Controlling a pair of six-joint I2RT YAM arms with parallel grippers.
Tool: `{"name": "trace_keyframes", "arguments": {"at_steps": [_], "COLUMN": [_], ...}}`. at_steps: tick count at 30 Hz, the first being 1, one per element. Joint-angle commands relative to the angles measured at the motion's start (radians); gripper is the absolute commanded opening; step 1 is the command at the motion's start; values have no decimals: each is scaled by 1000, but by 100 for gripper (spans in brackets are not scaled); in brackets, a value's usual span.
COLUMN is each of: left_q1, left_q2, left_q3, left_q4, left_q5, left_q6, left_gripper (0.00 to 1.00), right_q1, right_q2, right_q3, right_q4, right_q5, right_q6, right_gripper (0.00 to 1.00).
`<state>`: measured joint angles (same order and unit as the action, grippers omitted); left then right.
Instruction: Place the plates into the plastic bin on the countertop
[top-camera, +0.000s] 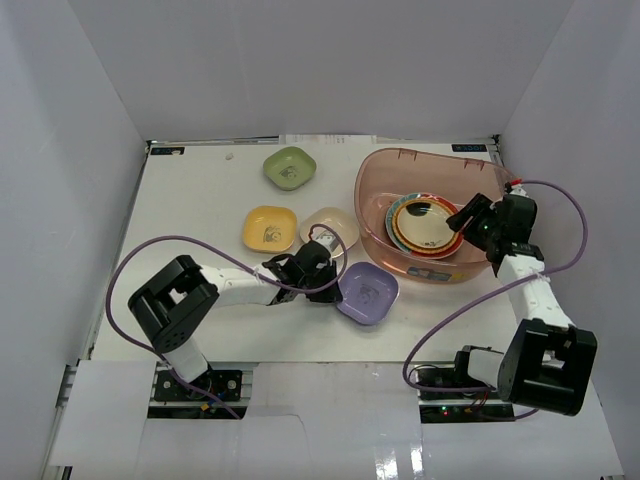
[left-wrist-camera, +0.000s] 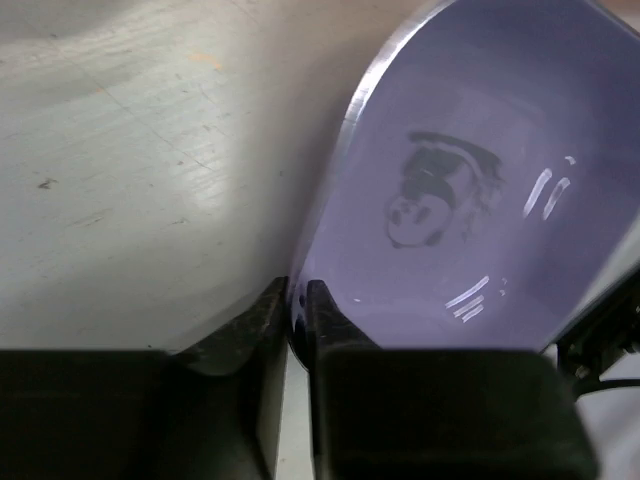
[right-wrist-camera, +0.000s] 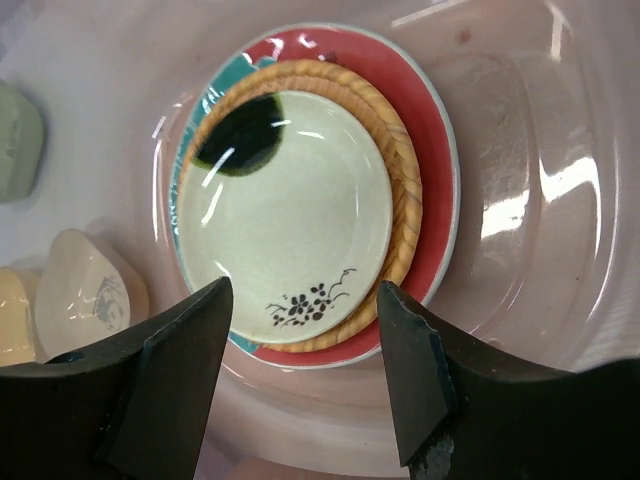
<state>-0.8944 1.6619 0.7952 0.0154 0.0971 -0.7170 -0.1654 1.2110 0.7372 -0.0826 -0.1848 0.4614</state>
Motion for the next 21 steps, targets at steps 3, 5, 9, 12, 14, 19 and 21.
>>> {"name": "trace_keyframes", "arguments": {"at_steps": [3, 5, 9, 12, 14, 19, 21], "left_q1": [-11, -11, -11, -9, -11, -9, -9], "left_q2": [-36, -51, -158, -321, -463, -741, -858], "left_q3": [-5, -7, -56, -123, -166, -202, -185], "left_q4": [-9, -61, -101, -175, -265, -499, -576], "left_q5": [-115, -134, -169, -212, -234, -263, -269], "left_q6": [24, 27, 30, 25, 18, -25, -41], "left_gripper": [6, 0, 0, 0, 0, 0, 0], "right_q1": [117, 262, 487, 587, 650, 822, 877], "right_q2": [-140, -139, -90, -1, 68, 293, 384], "right_q3": [102, 154, 296, 376, 436, 596, 642], "right_q4": [-9, -57, -100, -127, -179, -265, -302], "right_q5": [56, 77, 65, 4, 4, 45, 74], "right_q6": [-111, -168, -314, -372, -406, -526, -552], "right_gripper": [64, 63, 56, 46, 40, 48, 55]}}
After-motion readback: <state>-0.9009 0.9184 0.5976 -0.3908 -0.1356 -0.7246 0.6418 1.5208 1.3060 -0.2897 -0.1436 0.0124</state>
